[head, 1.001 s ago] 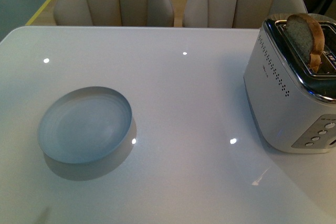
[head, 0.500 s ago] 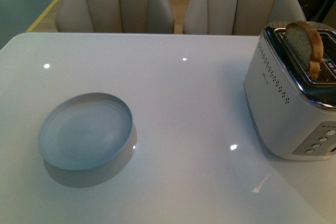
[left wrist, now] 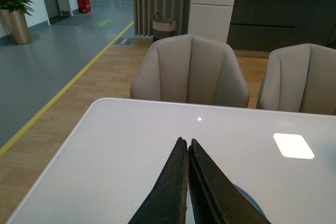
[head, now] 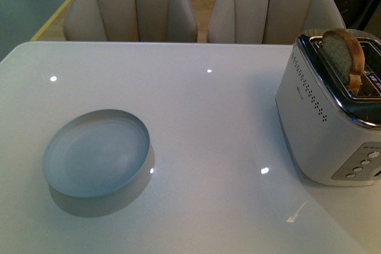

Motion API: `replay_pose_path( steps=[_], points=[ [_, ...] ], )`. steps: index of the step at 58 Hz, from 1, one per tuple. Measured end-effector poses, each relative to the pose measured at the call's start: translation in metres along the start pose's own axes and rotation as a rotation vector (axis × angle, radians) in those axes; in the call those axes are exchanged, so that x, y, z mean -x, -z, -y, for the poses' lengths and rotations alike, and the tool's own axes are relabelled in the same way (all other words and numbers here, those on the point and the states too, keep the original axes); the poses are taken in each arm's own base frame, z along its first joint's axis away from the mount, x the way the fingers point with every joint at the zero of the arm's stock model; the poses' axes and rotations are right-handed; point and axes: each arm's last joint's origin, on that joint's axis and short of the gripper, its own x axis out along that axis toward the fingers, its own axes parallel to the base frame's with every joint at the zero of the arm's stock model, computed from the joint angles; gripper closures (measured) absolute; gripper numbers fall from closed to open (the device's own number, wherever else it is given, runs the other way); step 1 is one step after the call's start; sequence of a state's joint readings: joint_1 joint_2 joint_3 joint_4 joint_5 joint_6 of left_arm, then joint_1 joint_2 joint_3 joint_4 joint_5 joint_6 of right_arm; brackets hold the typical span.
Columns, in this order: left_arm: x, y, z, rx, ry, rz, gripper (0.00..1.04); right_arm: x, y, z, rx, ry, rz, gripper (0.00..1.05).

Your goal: Left arm holds plate, right arm toasts bread

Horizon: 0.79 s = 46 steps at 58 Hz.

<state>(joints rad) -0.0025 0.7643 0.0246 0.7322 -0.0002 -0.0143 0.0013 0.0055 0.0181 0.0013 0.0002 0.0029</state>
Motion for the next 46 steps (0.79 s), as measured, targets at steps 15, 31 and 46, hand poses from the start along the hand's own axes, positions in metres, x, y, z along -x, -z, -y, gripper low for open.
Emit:
replay_pose_path(
  steps=[15, 31, 46],
  points=[
    [0.013, -0.002, 0.0, 0.0, 0.0, 0.007, 1.02, 0.0, 0.0, 0.0, 0.0, 0.0, 0.0, 0.09],
    [0.025, -0.006, 0.0, 0.0, 0.0, 0.019, 1.02, 0.0, 0.0, 0.0, 0.0, 0.0, 0.0, 0.09],
    [0.033, -0.006, 0.0, 0.0, 0.0, 0.021, 1.02, 0.0, 0.0, 0.0, 0.0, 0.0, 0.0, 0.09]
  ],
)
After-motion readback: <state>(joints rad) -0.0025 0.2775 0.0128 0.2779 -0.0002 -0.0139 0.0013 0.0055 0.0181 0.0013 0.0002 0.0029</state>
